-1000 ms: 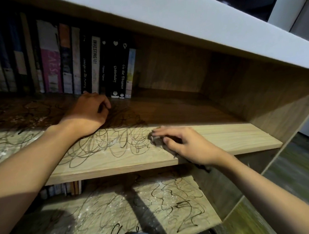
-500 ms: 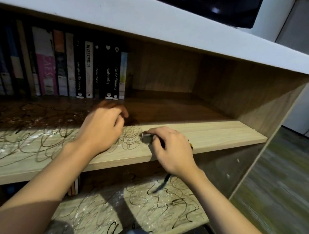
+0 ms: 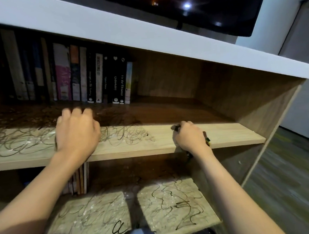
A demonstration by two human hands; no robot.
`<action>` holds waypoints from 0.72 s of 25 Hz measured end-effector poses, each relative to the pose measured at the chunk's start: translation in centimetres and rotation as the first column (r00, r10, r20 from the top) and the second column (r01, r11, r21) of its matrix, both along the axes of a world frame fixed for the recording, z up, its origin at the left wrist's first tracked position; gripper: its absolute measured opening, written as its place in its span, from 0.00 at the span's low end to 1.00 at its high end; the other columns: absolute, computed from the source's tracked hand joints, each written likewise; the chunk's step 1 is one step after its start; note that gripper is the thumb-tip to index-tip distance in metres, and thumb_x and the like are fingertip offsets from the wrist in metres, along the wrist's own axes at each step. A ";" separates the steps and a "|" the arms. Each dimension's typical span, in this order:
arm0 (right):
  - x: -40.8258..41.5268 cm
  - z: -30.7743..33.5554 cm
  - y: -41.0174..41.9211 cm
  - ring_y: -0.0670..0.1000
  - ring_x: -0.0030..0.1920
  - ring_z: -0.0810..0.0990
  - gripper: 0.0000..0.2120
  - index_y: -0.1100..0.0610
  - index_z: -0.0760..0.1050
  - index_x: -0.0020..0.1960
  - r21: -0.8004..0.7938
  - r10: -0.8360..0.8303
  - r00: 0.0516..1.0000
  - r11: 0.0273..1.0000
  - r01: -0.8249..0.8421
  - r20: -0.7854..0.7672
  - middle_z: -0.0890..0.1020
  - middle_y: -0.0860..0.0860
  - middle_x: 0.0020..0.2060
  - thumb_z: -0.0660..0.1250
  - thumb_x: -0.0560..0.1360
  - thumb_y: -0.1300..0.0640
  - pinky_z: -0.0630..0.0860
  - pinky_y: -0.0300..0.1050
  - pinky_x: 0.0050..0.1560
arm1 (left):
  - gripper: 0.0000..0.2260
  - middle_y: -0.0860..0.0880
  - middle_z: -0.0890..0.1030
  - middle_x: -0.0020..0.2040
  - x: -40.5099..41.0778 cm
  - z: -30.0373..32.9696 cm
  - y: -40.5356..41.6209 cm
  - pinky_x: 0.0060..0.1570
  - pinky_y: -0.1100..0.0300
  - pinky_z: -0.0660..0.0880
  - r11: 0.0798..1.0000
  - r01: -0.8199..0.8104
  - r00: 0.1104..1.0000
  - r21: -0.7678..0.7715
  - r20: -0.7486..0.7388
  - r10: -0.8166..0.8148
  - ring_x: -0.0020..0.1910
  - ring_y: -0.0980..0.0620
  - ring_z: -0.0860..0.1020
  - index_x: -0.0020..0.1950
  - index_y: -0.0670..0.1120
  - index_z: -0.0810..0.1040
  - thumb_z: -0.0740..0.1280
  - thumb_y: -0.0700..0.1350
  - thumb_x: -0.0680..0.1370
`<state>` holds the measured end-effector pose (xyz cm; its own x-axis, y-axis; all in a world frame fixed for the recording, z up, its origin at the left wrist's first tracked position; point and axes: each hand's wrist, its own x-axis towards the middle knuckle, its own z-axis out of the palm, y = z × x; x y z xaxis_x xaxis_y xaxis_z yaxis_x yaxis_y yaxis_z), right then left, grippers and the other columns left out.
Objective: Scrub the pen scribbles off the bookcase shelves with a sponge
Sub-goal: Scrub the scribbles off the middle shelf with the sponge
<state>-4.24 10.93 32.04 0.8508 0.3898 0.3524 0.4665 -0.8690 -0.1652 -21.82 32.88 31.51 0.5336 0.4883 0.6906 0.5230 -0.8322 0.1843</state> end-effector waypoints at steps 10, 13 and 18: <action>2.9 1.6 -6.8 0.47 0.45 0.82 0.10 0.48 0.78 0.57 0.216 0.306 0.936 0.939 -0.267 -0.173 0.84 0.45 0.43 0.60 0.80 0.55 0.74 0.38 0.41 | 0.06 0.35 0.79 0.42 1.2 -0.2 0.4 0.44 0.45 0.73 0.998 0.046 0.999 0.041 -0.025 -0.045 0.44 0.35 0.74 0.44 0.37 0.77 0.64 0.41 0.75; 5.4 2.1 -4.0 0.57 0.53 0.78 0.13 0.56 0.76 0.60 0.099 0.020 0.971 0.995 0.003 -0.238 0.81 0.57 0.54 0.57 0.80 0.55 0.70 0.43 0.46 | 0.07 0.37 0.80 0.44 1.4 0.0 0.4 0.46 0.46 0.73 0.994 0.113 0.994 0.003 -0.010 -0.113 0.46 0.36 0.74 0.48 0.39 0.79 0.63 0.41 0.76; -2.0 0.4 0.9 0.45 0.60 0.76 0.15 0.48 0.76 0.63 0.185 0.535 0.823 0.843 -0.505 -0.191 0.79 0.44 0.60 0.59 0.79 0.56 0.71 0.40 0.59 | 0.09 0.44 0.80 0.45 1.0 0.2 -0.1 0.50 0.49 0.72 0.951 0.299 0.954 -0.082 0.052 -0.296 0.49 0.43 0.74 0.54 0.43 0.79 0.61 0.43 0.78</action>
